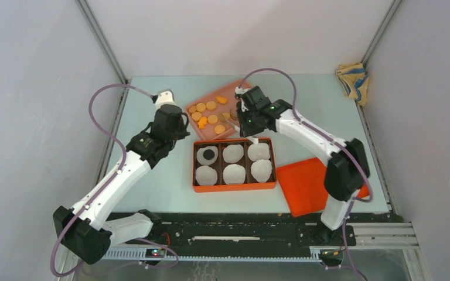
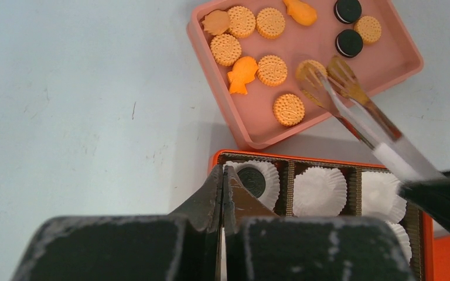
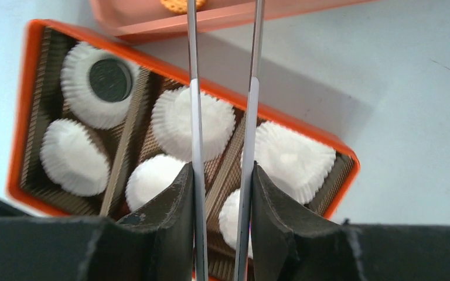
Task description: Pack the cookies
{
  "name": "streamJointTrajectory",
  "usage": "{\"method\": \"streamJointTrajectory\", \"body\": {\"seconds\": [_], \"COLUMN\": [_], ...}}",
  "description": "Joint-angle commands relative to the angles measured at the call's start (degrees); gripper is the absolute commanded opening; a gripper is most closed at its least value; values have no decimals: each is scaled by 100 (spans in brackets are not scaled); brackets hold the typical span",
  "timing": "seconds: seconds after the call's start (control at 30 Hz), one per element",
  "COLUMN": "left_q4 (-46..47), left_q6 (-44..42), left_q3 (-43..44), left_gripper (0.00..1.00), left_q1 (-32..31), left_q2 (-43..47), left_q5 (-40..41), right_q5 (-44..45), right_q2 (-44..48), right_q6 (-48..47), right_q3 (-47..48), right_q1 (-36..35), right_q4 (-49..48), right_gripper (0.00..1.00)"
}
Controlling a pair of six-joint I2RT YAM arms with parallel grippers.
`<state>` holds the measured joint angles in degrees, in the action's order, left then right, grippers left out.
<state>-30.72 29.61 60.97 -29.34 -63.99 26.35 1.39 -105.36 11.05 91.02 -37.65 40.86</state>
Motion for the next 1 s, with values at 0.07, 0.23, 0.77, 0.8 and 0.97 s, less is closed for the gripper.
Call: {"method": "streamJointTrajectory", "body": {"seconds": [0.07,0.23,0.77,0.8,0.97], "left_q4": [141,-27,-127,-127,-118], "left_q6": [111,214,555,555,521], "left_q3": [9,177,114,97,40], "left_gripper": [1,1,0,0,0], "left_q1": [107,335,948,948,947], "left_q2": [109,71,99,118,175], "left_q5": [-24,39,-861,-863,-857], "right_q5": [-77,-347,-279,-261,-239], "right_q2": [1584,2165,2430,2405,2181], "right_q6": [-40,-77,516,508,476], "right_q3": [-251,-640,-1637,-1653,-1657], "right_q1": [-290,-853,-2532,-2530,-2528], "right_q4": [-15,297,642,618,523], "right_gripper": [4,2,1,1,7]}}
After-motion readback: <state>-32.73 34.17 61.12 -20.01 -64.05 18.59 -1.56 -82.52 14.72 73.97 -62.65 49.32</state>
